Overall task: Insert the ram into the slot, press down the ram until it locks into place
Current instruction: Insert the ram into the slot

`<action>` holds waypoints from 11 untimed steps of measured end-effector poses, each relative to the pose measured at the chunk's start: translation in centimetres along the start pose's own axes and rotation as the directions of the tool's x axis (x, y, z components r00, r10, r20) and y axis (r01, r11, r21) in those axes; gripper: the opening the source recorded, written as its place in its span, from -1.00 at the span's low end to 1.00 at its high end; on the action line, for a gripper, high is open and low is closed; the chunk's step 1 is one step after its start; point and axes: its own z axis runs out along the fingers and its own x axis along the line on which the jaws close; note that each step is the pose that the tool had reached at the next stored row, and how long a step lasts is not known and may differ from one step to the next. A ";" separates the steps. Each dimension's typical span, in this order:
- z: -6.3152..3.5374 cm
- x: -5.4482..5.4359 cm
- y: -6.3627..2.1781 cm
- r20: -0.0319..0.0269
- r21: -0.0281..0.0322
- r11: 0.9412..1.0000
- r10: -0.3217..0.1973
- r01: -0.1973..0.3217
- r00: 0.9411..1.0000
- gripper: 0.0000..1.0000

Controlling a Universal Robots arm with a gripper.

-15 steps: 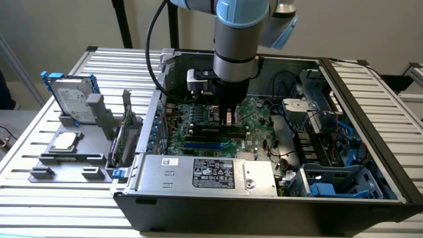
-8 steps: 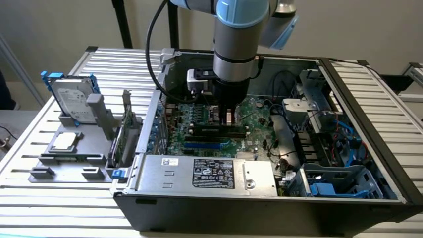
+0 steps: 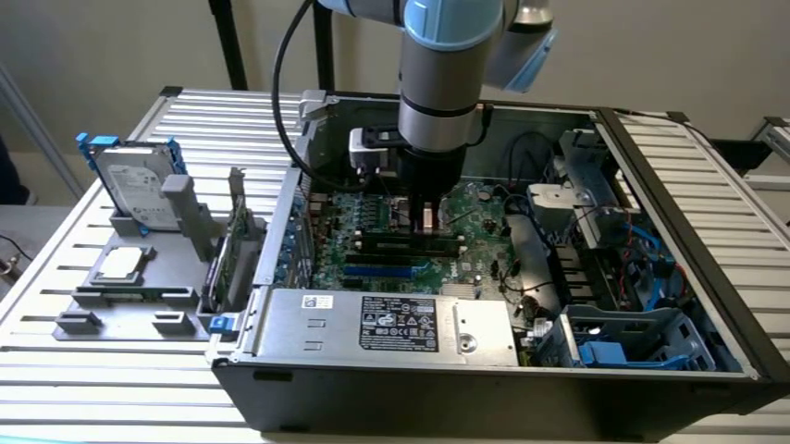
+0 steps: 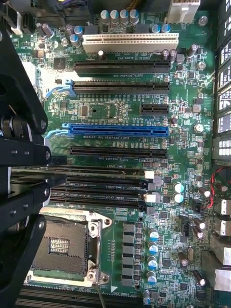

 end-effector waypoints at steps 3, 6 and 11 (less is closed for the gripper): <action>-0.69 0.0 0.00 0.000 0.000 1.000 0.000 0.000 1.000 -0.57; -1.31 0.0 0.00 0.000 -0.001 1.000 0.000 0.000 1.000 -0.57; -2.08 0.0 -0.01 0.000 -0.004 1.000 0.000 0.000 1.000 -0.57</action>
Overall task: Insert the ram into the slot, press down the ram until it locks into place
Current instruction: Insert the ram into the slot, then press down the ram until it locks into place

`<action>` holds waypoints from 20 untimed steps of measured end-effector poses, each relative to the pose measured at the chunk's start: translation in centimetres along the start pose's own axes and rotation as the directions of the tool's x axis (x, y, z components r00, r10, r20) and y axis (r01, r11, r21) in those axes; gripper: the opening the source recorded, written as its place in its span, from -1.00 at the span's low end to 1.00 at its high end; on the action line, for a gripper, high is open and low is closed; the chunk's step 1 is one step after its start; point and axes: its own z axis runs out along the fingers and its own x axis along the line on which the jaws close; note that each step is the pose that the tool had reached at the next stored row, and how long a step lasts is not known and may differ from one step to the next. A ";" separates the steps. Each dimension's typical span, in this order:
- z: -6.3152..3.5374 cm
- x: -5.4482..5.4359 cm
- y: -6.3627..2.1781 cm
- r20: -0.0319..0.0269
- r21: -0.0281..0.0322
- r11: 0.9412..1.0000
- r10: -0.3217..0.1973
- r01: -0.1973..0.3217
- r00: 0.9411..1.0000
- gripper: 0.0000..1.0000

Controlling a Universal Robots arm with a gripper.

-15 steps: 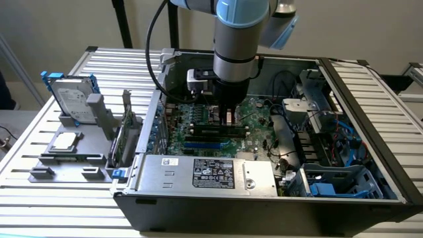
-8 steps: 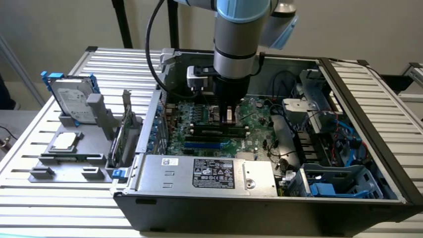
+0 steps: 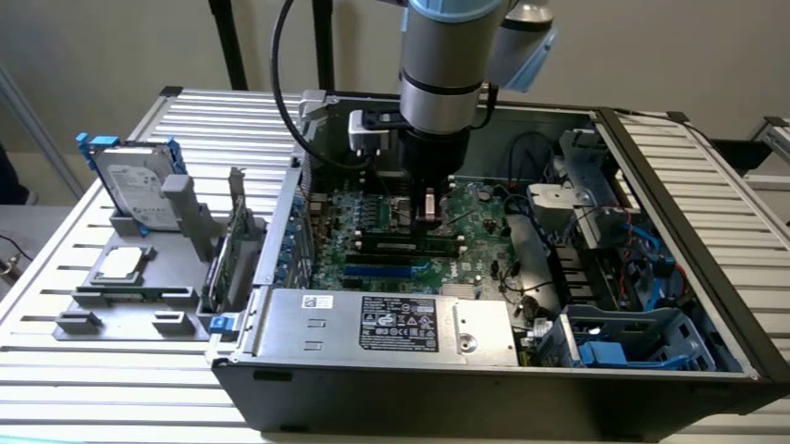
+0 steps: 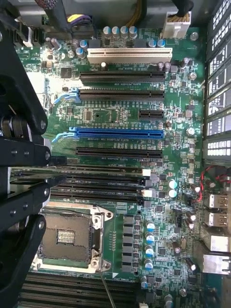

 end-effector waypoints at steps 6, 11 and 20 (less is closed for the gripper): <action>0.00 0.0 0.00 0.000 0.000 1.000 0.000 0.000 1.000 -0.57; 0.00 0.0 0.00 0.000 0.000 1.000 0.000 0.000 1.000 -0.80; 0.00 0.0 0.00 0.001 0.000 1.000 0.000 0.000 1.000 -0.80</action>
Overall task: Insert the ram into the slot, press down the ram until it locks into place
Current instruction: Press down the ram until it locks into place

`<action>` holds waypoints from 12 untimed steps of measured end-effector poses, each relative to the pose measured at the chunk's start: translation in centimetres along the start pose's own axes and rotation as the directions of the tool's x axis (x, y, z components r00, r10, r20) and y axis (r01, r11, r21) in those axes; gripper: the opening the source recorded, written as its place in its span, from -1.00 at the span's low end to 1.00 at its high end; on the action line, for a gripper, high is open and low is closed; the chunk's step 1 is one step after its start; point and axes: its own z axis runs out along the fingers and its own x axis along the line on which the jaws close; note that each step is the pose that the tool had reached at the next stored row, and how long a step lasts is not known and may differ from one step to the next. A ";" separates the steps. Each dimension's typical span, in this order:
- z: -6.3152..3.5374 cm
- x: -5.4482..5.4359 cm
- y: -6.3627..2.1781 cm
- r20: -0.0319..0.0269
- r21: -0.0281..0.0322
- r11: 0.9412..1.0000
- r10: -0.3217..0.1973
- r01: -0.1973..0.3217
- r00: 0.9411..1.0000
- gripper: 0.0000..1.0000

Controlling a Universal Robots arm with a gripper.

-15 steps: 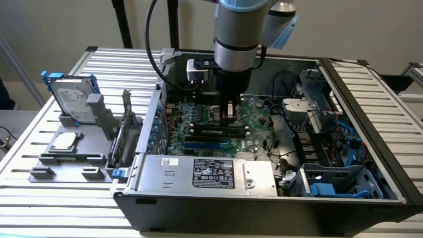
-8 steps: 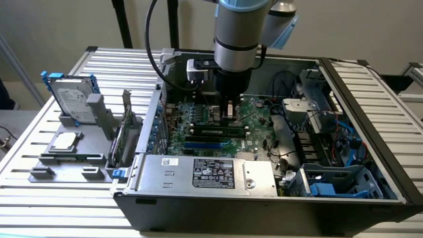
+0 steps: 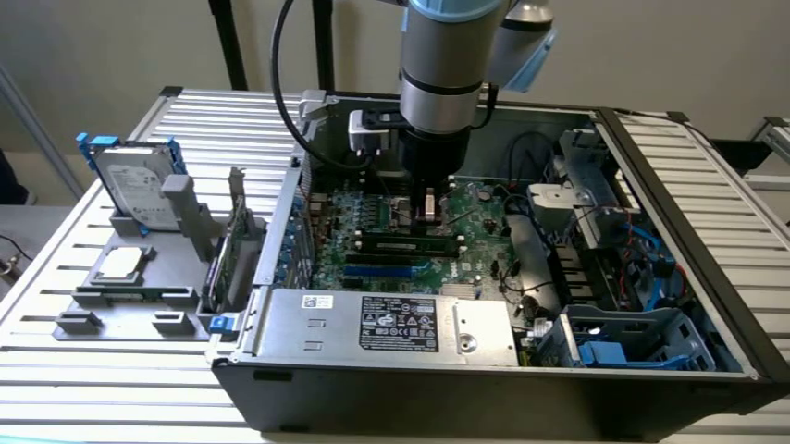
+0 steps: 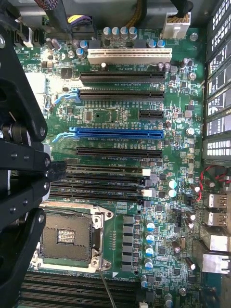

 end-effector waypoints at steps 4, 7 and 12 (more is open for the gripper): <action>0.03 0.0 0.00 0.004 0.000 1.000 0.000 0.000 1.000 -0.80; 0.06 0.0 0.00 0.004 -0.001 1.000 0.000 0.000 1.000 -0.80; 0.16 -0.1 -0.01 0.004 -0.003 1.000 0.000 0.000 1.000 -0.80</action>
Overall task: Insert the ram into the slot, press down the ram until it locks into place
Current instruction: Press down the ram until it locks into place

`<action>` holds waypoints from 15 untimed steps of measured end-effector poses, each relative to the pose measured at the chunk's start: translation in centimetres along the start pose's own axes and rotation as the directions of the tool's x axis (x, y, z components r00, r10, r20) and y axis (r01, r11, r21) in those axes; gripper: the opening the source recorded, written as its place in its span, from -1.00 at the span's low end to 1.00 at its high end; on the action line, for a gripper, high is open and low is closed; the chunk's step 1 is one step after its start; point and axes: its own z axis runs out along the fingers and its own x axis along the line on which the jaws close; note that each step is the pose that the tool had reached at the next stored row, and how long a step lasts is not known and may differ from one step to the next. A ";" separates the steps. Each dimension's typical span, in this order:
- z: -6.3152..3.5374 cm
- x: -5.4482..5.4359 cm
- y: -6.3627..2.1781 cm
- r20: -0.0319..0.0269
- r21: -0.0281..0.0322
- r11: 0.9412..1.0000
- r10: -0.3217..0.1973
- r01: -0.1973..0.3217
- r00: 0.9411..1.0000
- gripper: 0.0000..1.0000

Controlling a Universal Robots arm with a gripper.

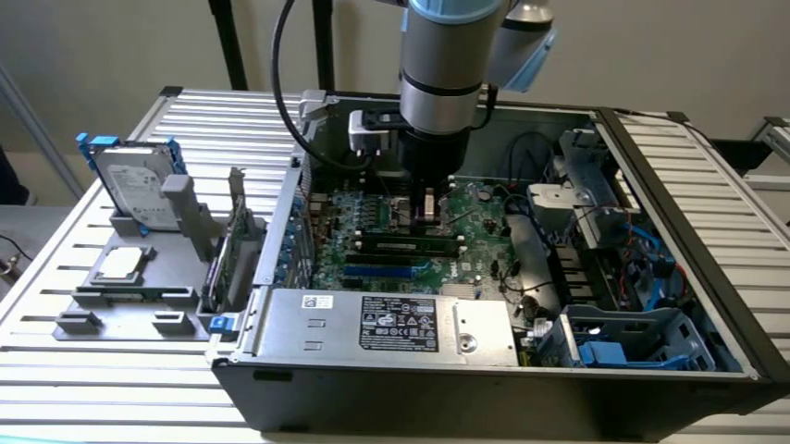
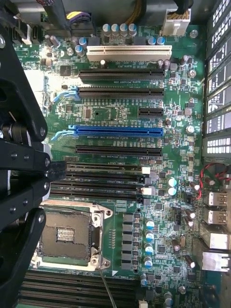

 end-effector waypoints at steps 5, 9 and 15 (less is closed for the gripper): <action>0.25 -0.1 0.03 0.000 -0.004 1.000 0.000 0.000 1.000 -0.80; 0.55 -0.2 0.04 0.000 -0.009 1.000 0.000 0.000 1.000 -0.80; 0.78 -0.2 0.02 0.000 -0.011 1.000 0.002 -0.002 1.000 -0.80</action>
